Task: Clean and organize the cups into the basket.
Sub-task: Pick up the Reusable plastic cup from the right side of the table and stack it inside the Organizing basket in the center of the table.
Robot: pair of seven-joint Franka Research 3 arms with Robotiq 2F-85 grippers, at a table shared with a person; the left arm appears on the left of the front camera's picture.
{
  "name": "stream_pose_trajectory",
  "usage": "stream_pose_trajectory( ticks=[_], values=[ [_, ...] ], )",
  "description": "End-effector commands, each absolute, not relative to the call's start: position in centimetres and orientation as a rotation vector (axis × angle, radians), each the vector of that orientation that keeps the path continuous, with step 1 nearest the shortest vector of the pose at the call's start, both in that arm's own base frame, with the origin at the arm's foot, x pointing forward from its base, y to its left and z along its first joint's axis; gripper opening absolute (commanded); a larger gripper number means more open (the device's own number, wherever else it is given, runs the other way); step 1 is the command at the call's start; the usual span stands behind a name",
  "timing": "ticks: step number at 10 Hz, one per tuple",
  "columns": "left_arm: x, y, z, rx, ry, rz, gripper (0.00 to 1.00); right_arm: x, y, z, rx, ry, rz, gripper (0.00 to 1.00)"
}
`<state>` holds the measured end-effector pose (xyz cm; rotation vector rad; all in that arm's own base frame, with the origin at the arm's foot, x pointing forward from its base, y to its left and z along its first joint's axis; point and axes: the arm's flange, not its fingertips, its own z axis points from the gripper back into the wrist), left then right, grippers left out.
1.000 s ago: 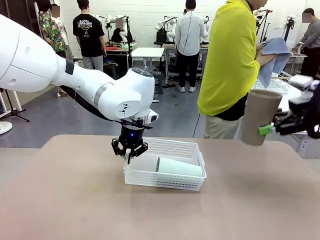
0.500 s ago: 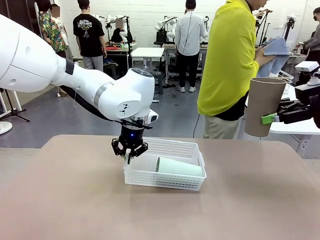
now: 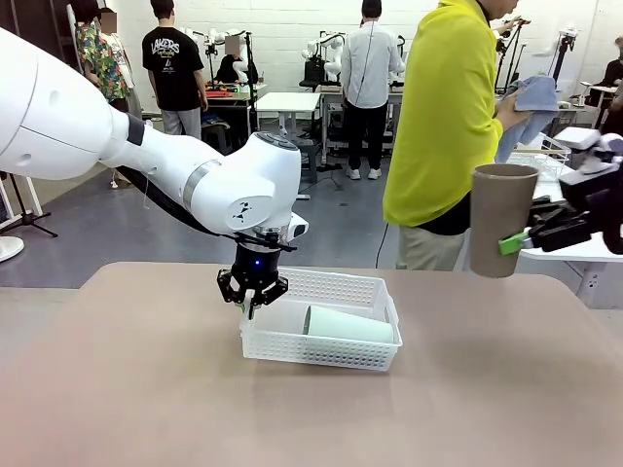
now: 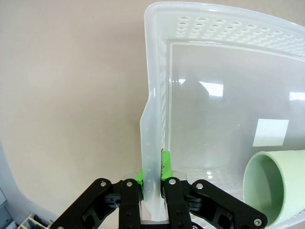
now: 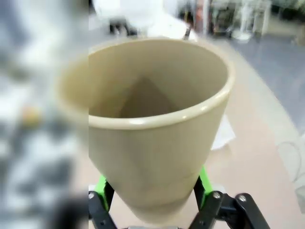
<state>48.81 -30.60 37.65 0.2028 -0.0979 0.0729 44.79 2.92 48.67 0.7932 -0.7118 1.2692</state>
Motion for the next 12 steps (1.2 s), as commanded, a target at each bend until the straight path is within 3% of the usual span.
stream_pose_trajectory(
  ticks=[1,6,12],
  values=[
    [48.7,-30.5,37.4,0.208,-0.095,0.070,0.00,47.2,10.0,49.7,0.632,-0.446,1.359,0.81],
    [48.7,-30.5,37.4,0.208,-0.095,0.070,0.00,52.6,19.0,46.5,0.459,-0.164,1.414,0.81],
    [48.7,-30.5,37.4,0.208,-0.095,0.070,0.00,52.3,22.6,44.7,0.447,-0.139,1.516,0.81]
  ],
)
